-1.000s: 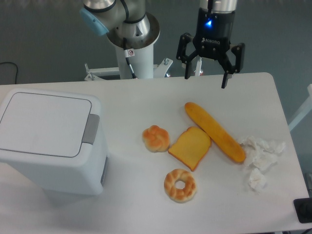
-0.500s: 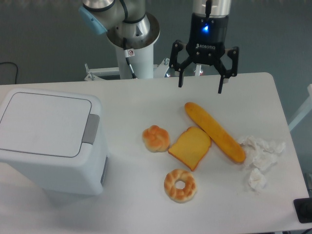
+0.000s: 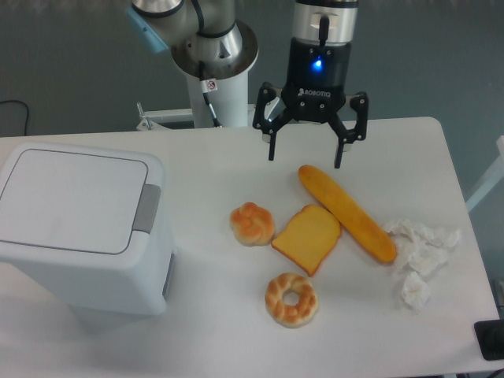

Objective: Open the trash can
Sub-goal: 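Lower the gripper toward the trash can lid's grey side button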

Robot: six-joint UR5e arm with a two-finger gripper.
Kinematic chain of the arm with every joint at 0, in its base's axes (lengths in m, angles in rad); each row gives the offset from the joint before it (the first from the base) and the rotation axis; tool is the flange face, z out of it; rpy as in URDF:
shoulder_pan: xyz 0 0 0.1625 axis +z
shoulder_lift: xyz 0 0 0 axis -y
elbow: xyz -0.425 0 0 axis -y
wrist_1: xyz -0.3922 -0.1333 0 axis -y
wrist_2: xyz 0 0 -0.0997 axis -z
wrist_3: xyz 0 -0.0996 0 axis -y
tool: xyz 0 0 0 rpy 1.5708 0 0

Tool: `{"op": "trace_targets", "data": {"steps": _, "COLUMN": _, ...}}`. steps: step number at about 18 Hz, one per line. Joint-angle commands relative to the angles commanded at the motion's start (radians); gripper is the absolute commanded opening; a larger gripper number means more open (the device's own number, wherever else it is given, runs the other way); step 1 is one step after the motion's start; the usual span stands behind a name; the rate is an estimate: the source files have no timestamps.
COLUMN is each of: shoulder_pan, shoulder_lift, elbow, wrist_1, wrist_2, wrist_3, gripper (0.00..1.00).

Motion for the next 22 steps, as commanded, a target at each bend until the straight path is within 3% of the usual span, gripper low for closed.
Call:
{"op": "trace_targets", "data": {"steps": 6, "shoulder_pan": -0.058, "shoulder_lift": -0.028, "elbow": 0.018, "wrist_1": -0.002, "wrist_2": -0.031, "wrist_3": -0.099, "gripper": 1.0}}
{"op": "trace_targets", "data": {"steps": 22, "shoulder_pan": -0.061, "shoulder_lift": -0.028, "elbow": 0.046, "wrist_1": 0.0, "wrist_2": -0.101, "wrist_3": -0.221, "gripper": 1.0}}
